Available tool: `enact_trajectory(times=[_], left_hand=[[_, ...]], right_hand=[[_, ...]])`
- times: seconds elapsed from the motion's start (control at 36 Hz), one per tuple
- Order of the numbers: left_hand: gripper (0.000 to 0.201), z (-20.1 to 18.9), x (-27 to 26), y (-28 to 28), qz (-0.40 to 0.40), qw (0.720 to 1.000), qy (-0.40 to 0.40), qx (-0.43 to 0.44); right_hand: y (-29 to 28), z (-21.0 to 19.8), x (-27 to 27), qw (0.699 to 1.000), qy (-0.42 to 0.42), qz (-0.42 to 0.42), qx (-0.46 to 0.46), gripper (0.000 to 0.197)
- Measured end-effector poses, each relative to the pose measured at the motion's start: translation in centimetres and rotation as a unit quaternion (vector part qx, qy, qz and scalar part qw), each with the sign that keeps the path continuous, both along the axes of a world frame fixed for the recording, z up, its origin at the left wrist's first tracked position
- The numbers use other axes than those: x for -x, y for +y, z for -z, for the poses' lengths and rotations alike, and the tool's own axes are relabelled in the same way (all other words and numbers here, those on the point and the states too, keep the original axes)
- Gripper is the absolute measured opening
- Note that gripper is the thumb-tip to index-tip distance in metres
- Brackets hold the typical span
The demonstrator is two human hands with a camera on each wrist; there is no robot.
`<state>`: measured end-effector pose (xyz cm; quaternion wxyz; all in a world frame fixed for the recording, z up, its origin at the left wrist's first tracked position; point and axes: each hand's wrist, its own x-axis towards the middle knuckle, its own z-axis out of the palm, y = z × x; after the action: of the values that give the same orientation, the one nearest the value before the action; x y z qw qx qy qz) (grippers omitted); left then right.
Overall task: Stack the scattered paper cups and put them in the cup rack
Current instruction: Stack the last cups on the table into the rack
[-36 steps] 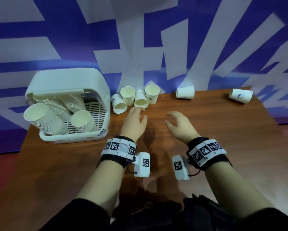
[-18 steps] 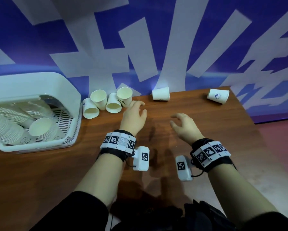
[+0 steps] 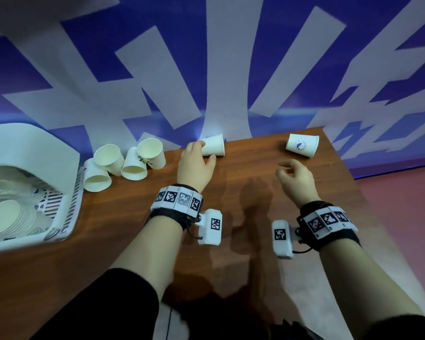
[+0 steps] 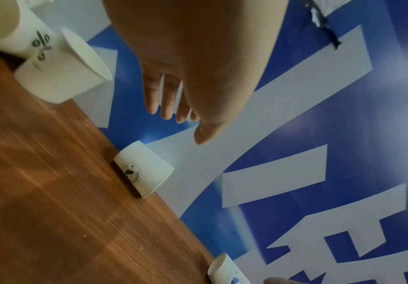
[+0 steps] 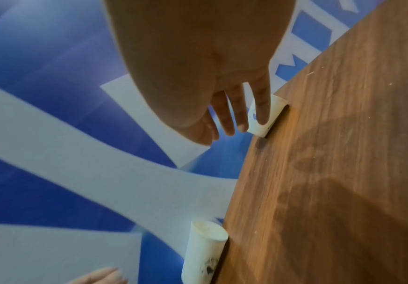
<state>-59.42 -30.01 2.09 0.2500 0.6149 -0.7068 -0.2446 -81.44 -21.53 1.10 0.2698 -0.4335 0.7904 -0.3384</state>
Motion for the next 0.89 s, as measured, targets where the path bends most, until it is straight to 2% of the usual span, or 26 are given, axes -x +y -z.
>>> enact_trajectory(times=[0.19,0.36,0.44,0.56,0.72,0.83,0.89], left_hand=[[0.051,1.8,3.0,-2.7,-0.012,1.0,-0.023,-0.008],[0.054,4.5,4.3,-4.7,-0.044,0.998,-0.017,-0.036],[0.059,5.5,4.7,-5.4,-0.06,0.997,0.004,-0.039],[0.069,6.5,5.5,-5.9,-0.055,0.998,0.007,-0.043],[0.071,7.0,6.2,-6.9,-0.04,0.997,-0.018,-0.06],[0.064,7.7,6.6,-7.2,-0.033,0.997,-0.038,-0.059],[0.059,8.1,6.5,-7.3,-0.038,0.997,-0.043,-0.059]], right_hand=[[-2.9,1.7,4.6,0.992,-0.027,0.12,0.011,0.029],[-5.1,3.8,7.6,0.982,-0.044,0.185,0.006,0.047],[-5.8,4.8,8.4,0.973,-0.089,0.212,0.006,0.056],[-6.9,6.1,9.0,0.946,-0.201,0.251,0.035,0.073],[-8.2,7.9,9.5,0.914,-0.287,0.279,0.07,0.07],[-8.7,8.6,9.6,0.909,-0.294,0.283,0.088,0.052],[-8.9,8.7,9.5,0.912,-0.283,0.281,0.096,0.036]])
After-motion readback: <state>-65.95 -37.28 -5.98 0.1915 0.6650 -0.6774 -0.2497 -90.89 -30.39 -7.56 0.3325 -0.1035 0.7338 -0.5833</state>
